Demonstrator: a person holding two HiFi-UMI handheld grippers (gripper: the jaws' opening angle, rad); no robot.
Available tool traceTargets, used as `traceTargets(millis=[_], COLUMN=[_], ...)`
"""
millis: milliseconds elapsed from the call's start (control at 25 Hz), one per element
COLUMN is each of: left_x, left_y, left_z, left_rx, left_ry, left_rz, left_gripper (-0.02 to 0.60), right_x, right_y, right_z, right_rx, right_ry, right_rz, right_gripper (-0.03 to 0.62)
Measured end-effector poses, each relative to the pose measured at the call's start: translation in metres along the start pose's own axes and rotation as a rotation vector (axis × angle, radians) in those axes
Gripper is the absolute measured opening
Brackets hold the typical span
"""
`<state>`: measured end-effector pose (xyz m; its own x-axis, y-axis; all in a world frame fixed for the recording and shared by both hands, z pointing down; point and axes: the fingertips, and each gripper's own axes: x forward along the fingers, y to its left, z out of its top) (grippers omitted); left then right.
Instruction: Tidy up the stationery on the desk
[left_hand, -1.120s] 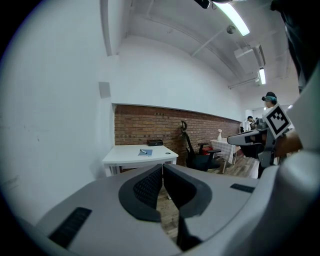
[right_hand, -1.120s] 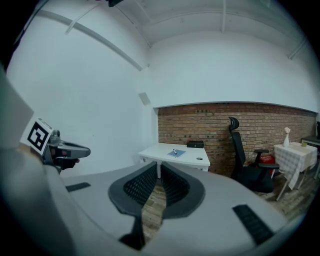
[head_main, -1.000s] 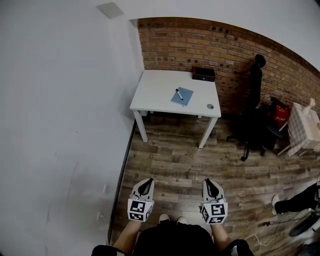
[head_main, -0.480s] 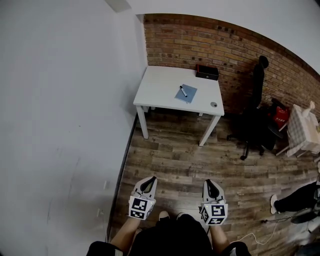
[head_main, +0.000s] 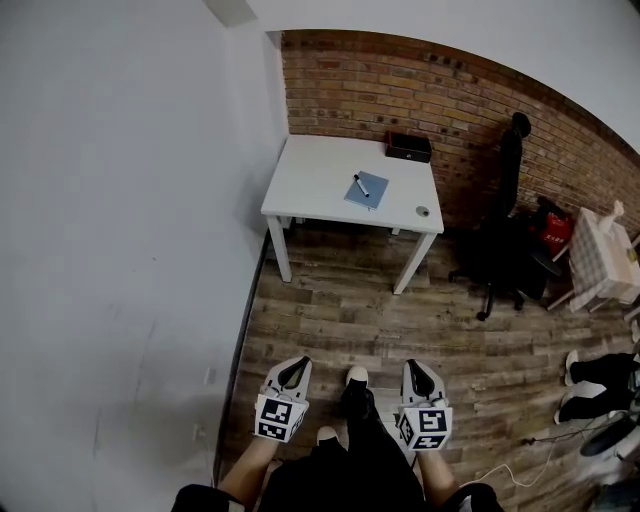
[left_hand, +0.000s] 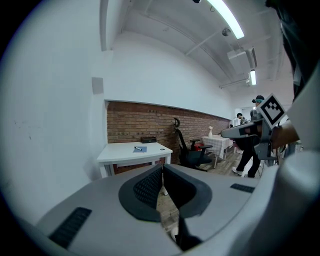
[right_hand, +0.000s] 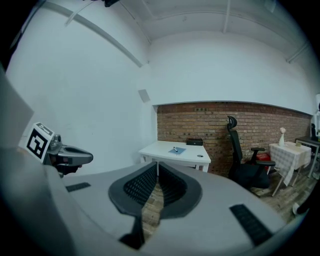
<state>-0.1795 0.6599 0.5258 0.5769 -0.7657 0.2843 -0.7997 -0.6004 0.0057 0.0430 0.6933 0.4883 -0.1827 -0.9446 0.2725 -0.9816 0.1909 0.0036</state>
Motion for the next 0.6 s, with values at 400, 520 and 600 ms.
traceTargets(millis=[400,520,600], left_x=[0.038,0.059,0.075], left_y=[0.013,0.020,0.030], left_z=[-0.007,-0.004,0.001], left_rx=[0.004,0.015,0.016], left_ry=[0.014,0.023,0.022], left_rz=[-0.001,-0.006,-0.003], left_gripper=[0.018,0.018,0.018], right_x=[0.034,0.055,0.074], right_y=[-0.019,-0.026,-0.031], right_z=[-0.008,-0.008,-0.008], right_rx=[0.023,0.035,0.043], right_ry=[0.009,0.009,0.015], right_rz=[0.000,0.007,0.013], right_gripper=[0.025,0.025,0.025])
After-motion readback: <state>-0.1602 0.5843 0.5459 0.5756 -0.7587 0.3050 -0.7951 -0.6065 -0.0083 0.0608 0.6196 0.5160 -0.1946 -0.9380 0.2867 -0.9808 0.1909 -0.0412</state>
